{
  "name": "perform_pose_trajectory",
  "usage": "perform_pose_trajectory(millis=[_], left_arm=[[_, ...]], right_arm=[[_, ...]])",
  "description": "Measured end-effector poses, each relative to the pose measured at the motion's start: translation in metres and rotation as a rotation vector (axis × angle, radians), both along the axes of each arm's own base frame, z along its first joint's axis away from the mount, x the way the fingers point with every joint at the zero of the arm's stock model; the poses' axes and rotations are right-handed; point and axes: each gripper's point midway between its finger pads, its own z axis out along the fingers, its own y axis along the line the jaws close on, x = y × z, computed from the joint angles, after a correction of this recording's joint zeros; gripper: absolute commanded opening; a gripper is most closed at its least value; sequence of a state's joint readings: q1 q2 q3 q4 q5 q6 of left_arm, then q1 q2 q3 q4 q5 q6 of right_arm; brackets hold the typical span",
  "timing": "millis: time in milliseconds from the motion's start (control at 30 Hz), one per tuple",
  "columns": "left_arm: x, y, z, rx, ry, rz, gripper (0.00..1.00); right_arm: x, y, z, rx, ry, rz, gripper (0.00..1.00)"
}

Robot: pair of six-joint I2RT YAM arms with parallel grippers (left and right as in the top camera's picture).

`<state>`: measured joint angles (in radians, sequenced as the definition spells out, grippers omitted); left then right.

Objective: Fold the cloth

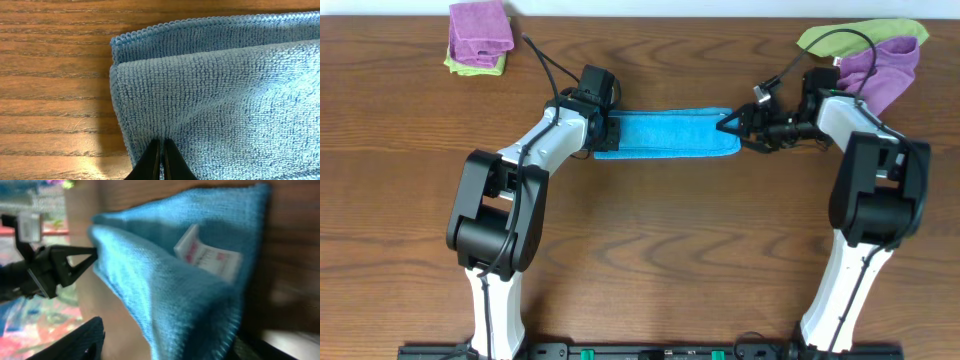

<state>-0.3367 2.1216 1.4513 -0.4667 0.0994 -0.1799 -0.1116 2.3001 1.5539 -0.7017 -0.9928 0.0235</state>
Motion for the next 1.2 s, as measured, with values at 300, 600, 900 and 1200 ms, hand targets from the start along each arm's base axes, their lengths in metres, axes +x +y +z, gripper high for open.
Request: perform_pose_trajectory(millis=[300, 600, 900, 1200], left_arm=[[0.0, 0.0, 0.0, -0.001, 0.001, -0.001, 0.06], [0.012, -0.008, 0.052, -0.029, -0.025, -0.008, 0.06], [0.009, 0.018, 0.217, -0.129, -0.309, 0.043, 0.06], [-0.019, 0.059, 0.245, -0.112, -0.292, 0.115, 0.06]], right_arm=[[-0.002, -0.003, -0.021, -0.044, 0.088, -0.04, 0.02], [-0.003, -0.015, -0.002, -0.143, 0.203, -0.054, 0.02], [-0.01, -0.056, 0.013, -0.604, 0.287, -0.051, 0.02], [-0.006, -0.043, 0.052, -1.054, 0.175, 0.012, 0.02]])
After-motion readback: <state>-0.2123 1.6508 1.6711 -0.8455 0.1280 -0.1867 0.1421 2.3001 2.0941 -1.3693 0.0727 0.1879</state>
